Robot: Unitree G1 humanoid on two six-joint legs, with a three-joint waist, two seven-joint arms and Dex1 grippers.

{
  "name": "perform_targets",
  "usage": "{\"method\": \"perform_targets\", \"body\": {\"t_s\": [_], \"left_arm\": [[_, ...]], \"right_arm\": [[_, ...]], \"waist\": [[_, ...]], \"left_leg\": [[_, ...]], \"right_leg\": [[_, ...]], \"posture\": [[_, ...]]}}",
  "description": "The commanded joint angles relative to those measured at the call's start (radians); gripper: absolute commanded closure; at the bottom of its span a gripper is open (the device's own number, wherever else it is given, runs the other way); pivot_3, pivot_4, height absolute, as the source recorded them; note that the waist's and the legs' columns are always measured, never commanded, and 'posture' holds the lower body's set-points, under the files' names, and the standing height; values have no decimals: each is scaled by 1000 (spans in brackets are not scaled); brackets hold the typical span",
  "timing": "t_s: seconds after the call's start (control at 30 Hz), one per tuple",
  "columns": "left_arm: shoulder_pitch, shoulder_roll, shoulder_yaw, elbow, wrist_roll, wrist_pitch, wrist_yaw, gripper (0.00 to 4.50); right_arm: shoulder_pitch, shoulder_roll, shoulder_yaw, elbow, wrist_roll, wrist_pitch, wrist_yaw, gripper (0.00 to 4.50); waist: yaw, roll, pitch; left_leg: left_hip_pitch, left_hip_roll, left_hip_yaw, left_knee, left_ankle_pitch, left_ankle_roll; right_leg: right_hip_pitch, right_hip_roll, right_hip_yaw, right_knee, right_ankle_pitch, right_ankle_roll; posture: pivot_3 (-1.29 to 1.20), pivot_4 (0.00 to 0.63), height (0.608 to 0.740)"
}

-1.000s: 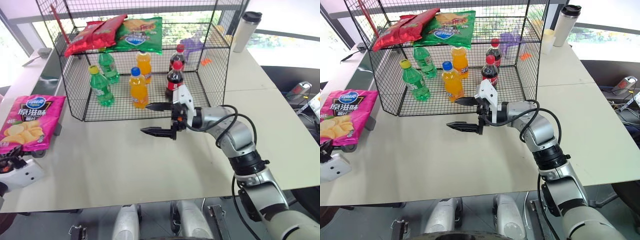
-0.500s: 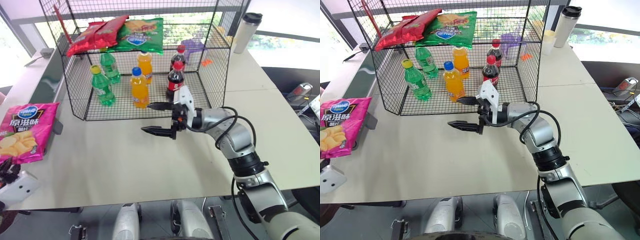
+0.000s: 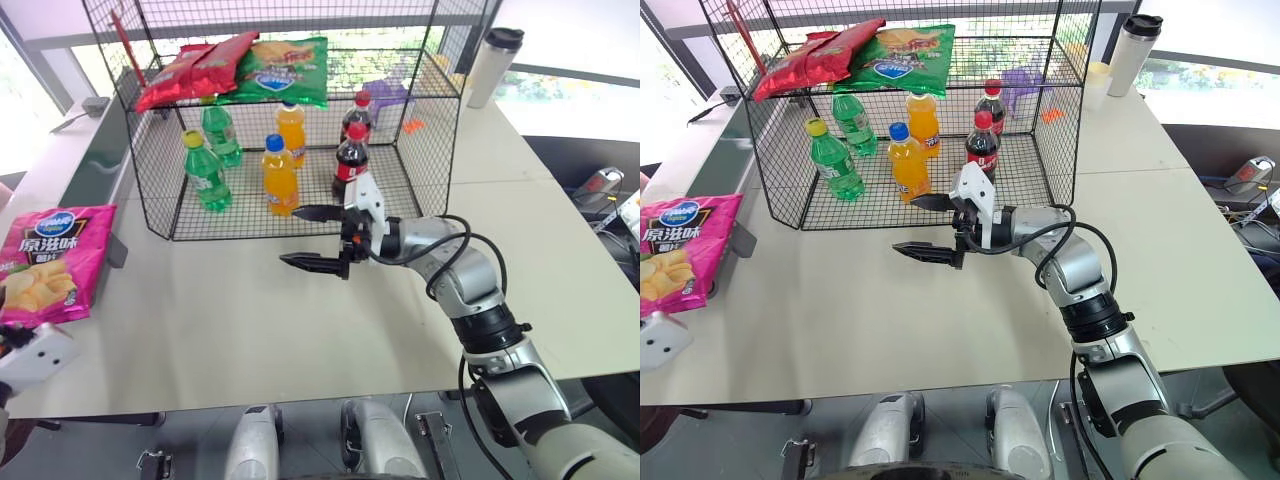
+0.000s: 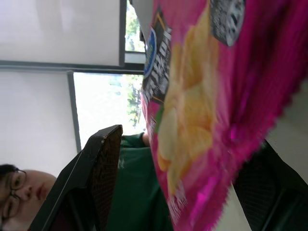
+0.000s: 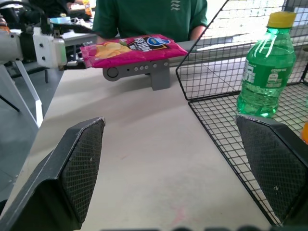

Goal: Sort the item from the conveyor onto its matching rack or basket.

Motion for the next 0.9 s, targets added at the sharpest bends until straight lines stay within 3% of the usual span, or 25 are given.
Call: {"method": "perform_targets", "body": {"t_s": [0.03,0.33,0.43,0.6,0.63,0.77,0.9], "left_arm": [[6,6,8,-9,18,4,32,1140],[-81,61,-53,68,23,15,34,1140],[-105,78,-80,88,17,20,22,2020],[-93,81,-80,78,8,24,19,4204],[-84,79,-73,68,4,26,14,4415],[-54,72,-45,34,-8,35,3,4415],[-6,15,82,-111,-150,97,-70,4415]], "right_arm": [[4,4,-28,-34,9,-8,-12,0],[18,10,-24,-39,6,-9,-34,0],[21,8,-24,-43,3,-9,-40,0],[25,3,-29,-43,1,-9,-51,0],[27,3,-29,-43,1,-10,-53,0],[30,8,-26,-40,1,-12,-57,0],[30,11,-21,-28,-7,-21,-55,0]], "waist": [[-3,0,0],[6,0,0],[5,0,0],[-1,0,0],[-1,0,0],[0,0,0],[0,0,0]], "left_leg": [[0,0,0,0,0,0],[0,1,0,0,0,0],[0,1,0,0,0,0],[0,1,3,-1,0,0],[0,1,3,-1,0,0],[0,2,2,-1,0,0],[0,2,3,-1,0,0]], "right_leg": [[0,0,0,0,0,0],[0,1,0,1,0,0],[0,0,-1,1,0,0],[0,-1,-1,0,1,2],[0,-1,-1,0,2,3],[-1,0,-1,0,0,0],[-1,-1,-1,0,0,0]], "posture": [[0,150,740],[0,150,740],[0,150,740],[0,150,740],[0,150,740],[0,150,740],[0,150,740]]}}
